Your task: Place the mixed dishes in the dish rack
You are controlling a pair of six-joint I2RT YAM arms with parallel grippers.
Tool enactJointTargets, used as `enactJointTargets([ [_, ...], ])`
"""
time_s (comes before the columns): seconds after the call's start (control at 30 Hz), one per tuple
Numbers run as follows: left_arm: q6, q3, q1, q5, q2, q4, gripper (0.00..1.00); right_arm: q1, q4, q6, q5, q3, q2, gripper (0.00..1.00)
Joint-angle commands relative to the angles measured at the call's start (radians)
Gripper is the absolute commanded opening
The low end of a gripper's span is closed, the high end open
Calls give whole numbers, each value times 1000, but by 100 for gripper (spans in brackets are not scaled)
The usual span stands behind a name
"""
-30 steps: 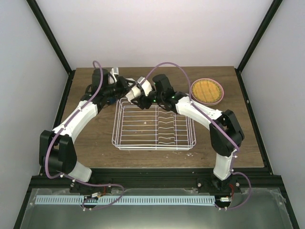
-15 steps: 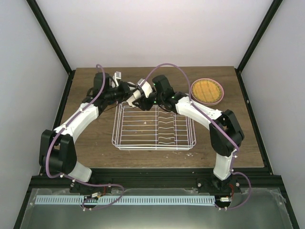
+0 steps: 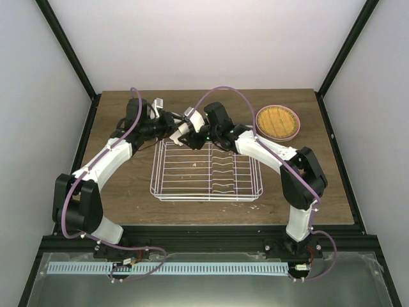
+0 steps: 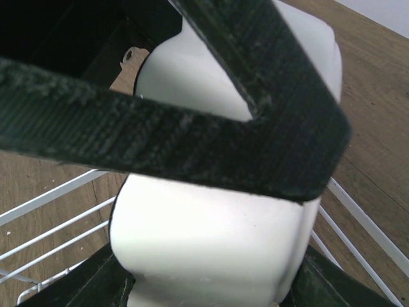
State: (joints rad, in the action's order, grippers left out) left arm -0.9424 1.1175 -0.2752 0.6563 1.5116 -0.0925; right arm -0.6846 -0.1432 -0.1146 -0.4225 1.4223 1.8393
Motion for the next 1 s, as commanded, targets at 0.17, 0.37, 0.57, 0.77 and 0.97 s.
enactJointTargets([
  [0.17,-7,-11,-18,87,-31,32,25,-8,98,-11,16,8,-25,43],
  [0.37,-5,-10,-18,94,-20,24,25,-7,97,-13,36,7,-32,43],
  [0.57,64,41,-18,44,-20,-156,26,-6,79,-21,75,8,-35,42],
  [0.77,161,94,-15,23,-4,-360,27,-6,67,-23,93,3,-37,41],
  [0.97,185,88,-13,29,-19,-426,28,-5,54,-31,107,0,-40,40],
])
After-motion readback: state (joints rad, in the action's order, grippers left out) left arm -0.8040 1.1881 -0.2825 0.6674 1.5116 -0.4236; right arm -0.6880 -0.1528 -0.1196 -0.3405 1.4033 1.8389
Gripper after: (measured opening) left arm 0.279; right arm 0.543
